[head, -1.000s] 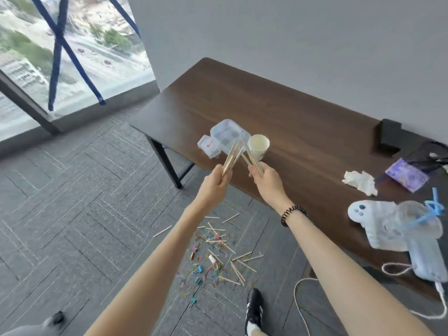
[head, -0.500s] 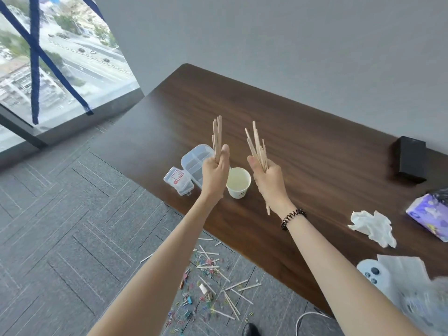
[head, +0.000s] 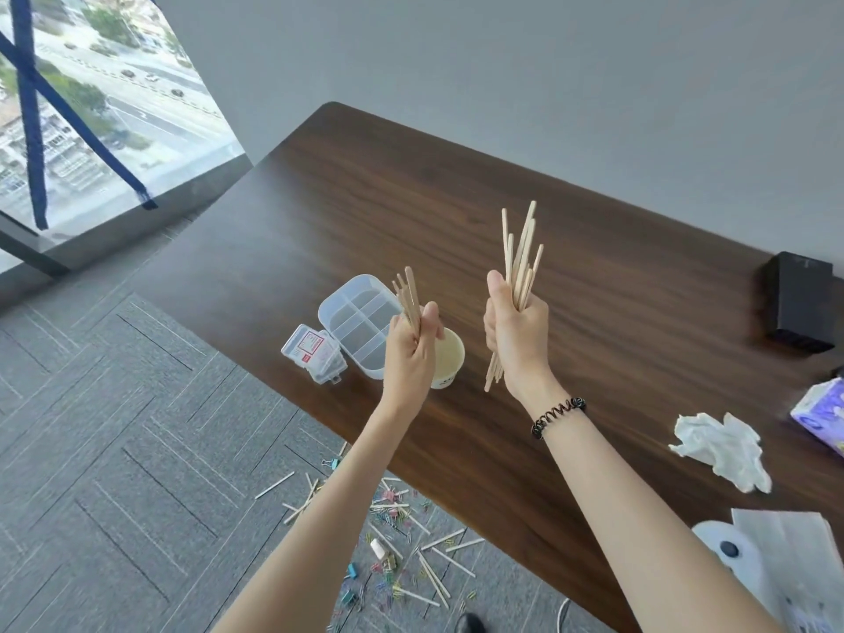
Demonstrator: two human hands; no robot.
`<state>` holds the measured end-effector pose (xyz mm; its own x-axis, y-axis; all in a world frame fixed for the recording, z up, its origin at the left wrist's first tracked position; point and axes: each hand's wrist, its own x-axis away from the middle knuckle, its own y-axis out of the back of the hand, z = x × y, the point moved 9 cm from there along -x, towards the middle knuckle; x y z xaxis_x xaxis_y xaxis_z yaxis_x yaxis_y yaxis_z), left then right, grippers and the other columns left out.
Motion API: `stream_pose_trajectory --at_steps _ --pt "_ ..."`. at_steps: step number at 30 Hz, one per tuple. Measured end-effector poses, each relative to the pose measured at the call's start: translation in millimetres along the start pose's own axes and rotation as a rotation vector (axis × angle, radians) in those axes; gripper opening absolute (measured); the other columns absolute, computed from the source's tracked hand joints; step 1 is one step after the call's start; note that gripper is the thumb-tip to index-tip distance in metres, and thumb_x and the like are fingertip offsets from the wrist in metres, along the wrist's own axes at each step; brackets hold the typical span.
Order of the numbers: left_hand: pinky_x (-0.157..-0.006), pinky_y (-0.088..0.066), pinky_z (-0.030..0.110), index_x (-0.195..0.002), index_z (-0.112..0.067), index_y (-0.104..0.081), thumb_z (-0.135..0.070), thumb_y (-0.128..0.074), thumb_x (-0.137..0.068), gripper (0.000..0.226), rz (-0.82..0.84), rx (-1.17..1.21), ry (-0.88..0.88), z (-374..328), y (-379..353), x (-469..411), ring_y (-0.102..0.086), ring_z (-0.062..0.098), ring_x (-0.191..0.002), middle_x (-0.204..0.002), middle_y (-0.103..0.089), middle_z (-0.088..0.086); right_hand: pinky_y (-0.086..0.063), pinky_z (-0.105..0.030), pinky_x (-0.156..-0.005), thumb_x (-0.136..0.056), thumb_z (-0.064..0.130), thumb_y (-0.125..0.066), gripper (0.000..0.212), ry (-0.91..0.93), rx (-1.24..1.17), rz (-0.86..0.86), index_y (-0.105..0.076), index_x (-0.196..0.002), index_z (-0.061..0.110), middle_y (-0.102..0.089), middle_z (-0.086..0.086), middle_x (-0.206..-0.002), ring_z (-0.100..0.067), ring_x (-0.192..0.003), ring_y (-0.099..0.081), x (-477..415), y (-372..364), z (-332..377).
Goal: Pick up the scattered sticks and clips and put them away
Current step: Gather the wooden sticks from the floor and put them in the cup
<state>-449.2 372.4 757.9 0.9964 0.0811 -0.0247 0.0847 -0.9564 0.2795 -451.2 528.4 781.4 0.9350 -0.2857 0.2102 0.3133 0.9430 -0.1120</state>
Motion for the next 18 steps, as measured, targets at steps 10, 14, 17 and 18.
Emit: stream_pose_trajectory --at_steps 10,14,17,18 --pt "-0.097 -0.044 0.036 -0.116 -0.036 -0.049 -0.05 -0.07 -0.073 0.049 0.294 -0.177 0.024 22 3 13 -0.042 0.012 -0.117 -0.112 -0.048 -0.02 -0.015 -0.026 -0.039 -0.096 0.043 -0.048 0.052 0.058 -0.155 0.075 -0.025 -0.056 0.017 -0.024 0.002 -0.046 -0.011 -0.04 -0.019 -10 -27 20" --pt "-0.097 -0.046 0.031 -0.124 -0.037 -0.044 -0.042 -0.082 -0.066 0.07 0.301 -0.248 -0.012 31 9 15 -0.049 0.011 -0.117 -0.12 -0.051 -0.016 -0.016 -0.035 -0.044 -0.097 0.042 -0.046 0.05 0.067 -0.167 0.139 -0.024 -0.061 0.014 -0.021 -0.002 -0.051 -0.015 -0.044 -0.019 -10 -46 13" --pt "-0.089 -0.039 0.007 -0.125 -0.023 -0.05 -0.042 -0.082 -0.07 0.066 0.254 -0.263 -0.032 30 11 15 -0.052 0.001 -0.111 -0.118 -0.055 -0.015 -0.032 -0.033 -0.049 -0.097 0.044 -0.046 0.05 0.081 -0.097 0.17 -0.035 -0.062 0.009 -0.03 -0.008 -0.052 -0.018 -0.047 -0.031 -9 -55 -3" --pt "-0.086 -0.039 0.005 -0.122 -0.024 -0.052 -0.043 -0.08 -0.071 0.061 0.243 -0.25 -0.043 28 12 15 -0.053 0.0 -0.109 -0.117 -0.057 -0.014 -0.038 -0.034 -0.053 -0.097 0.043 -0.045 0.051 0.094 -0.056 0.177 -0.039 -0.062 0.007 -0.035 -0.008 -0.053 -0.018 -0.05 -0.038 -8 -56 -8"
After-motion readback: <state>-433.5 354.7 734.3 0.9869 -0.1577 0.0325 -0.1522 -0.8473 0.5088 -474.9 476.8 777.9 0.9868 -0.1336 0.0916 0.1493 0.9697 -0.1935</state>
